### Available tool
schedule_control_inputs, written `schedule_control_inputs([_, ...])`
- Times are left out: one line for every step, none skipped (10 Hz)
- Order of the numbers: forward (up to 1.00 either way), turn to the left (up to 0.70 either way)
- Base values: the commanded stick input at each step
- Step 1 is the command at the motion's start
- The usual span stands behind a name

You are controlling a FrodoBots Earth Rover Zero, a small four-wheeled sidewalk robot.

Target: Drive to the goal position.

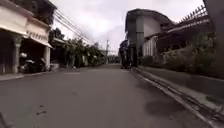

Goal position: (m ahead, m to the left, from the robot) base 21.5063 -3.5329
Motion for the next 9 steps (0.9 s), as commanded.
schedule_control_inputs([0.70,0.00])
schedule_control_inputs([0.70,0.00])
schedule_control_inputs([0.70,0.00])
schedule_control_inputs([0.70,0.00])
schedule_control_inputs([0.70,0.00])
schedule_control_inputs([0.70,0.00])
schedule_control_inputs([0.70,0.00])
schedule_control_inputs([0.70,0.00])
schedule_control_inputs([0.70,0.00])
